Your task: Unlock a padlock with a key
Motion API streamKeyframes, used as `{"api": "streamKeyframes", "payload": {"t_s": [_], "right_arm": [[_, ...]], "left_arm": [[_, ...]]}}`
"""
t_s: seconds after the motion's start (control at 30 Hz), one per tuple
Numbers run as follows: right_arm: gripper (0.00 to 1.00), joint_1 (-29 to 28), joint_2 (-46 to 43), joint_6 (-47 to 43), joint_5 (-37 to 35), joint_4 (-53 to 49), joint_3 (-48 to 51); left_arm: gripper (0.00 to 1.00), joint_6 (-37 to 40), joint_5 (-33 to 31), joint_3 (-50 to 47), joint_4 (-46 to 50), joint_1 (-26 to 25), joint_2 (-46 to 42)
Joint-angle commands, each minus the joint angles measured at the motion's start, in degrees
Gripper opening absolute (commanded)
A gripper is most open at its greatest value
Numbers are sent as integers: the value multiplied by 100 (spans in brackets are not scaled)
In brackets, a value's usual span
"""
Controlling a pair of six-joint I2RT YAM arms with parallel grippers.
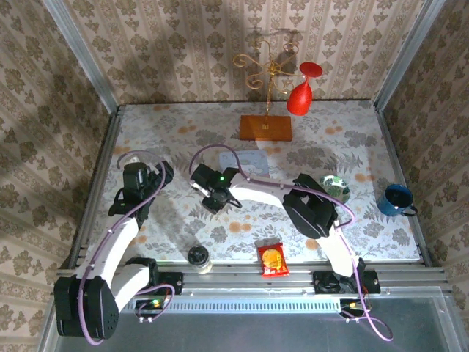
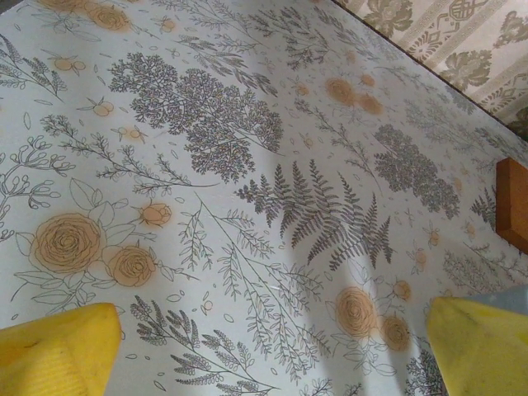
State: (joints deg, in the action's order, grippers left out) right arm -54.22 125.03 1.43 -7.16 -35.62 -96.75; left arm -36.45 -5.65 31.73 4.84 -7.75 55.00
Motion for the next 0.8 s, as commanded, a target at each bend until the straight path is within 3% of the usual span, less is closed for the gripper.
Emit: {"api": "streamKeyframes", "payload": {"t_s": [0.0,0.27,0.43,0.77], "right_arm": [[51,128,190,-179,83,-292,-288],[51,253,459,-283,330,-262,-475],[45,246,503,-332,604,-262,-478],[5,192,230,-411,591,-111,-128]], "left_arm": [[97,-16,97,-26,65,50,26],[97,-72,151,-26,-49,72,142],[97,-132,191,-34,-93,72,203],[97,-152,278,-27,-114,76,161]]}}
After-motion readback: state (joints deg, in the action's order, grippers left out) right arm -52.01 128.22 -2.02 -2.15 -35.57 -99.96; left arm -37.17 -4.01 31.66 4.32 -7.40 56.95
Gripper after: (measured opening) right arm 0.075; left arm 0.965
